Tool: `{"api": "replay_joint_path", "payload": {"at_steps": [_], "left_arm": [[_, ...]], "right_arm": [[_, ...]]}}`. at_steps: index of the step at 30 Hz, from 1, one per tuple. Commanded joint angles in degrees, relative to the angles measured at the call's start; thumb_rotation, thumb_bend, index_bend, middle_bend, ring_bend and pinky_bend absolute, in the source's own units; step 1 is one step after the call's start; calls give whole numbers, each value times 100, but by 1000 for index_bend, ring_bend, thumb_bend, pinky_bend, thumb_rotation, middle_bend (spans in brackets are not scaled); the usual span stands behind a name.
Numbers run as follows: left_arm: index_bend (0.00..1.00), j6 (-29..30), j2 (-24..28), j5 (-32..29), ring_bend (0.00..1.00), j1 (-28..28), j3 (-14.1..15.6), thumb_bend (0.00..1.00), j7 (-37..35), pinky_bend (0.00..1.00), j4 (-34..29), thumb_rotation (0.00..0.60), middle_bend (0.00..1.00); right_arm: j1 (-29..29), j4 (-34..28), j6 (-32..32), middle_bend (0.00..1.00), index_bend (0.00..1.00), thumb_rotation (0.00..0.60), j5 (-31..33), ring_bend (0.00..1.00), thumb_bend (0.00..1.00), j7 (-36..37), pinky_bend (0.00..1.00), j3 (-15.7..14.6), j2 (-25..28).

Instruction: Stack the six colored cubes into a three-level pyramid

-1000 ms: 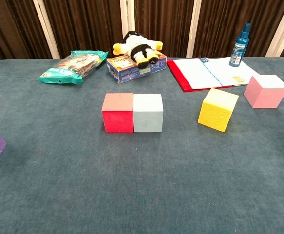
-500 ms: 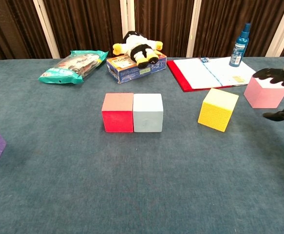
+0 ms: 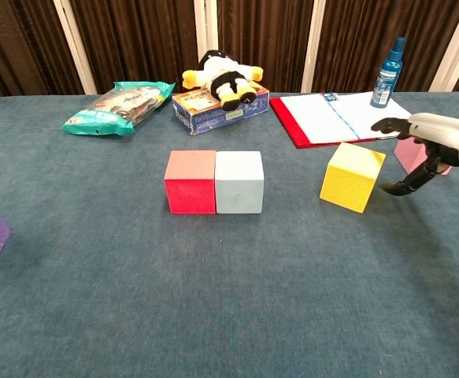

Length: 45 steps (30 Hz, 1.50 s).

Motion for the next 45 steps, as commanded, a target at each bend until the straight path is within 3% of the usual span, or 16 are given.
{"api": "replay_joint_path", "payload": {"at_steps": [1, 12, 25, 39, 45], "left_arm": [[0, -14, -9, -2, 0, 14, -22, 48, 9, 0, 2, 600, 28], [0, -51, -31, -32, 0, 78, -147, 48, 22, 0, 41, 600, 28], [0, -107, -26, -55, 0, 134, -239, 48, 15, 0, -5, 600, 31], [0, -132, -18, -7, 0, 188, -296, 48, 0, 0, -49, 600, 31], [0, -169, -13, -24, 0, 201, -321, 48, -32, 0, -50, 600, 31]], "right_arm": [[82, 128, 39, 0, 0, 600, 37, 0, 341, 13, 0, 36, -122], [320, 597, -8, 0, 0, 600, 188, 0, 340, -199, 0, 37, -345], [457, 756, -36, 0, 0, 600, 668, 0, 340, -600, 0, 39, -161], [477, 564, 162, 0, 0, 600, 605, 0, 340, -830, 0, -61, 102], [464, 215, 295, 0, 0, 600, 702, 0, 340, -1026, 0, -98, 304]]}}
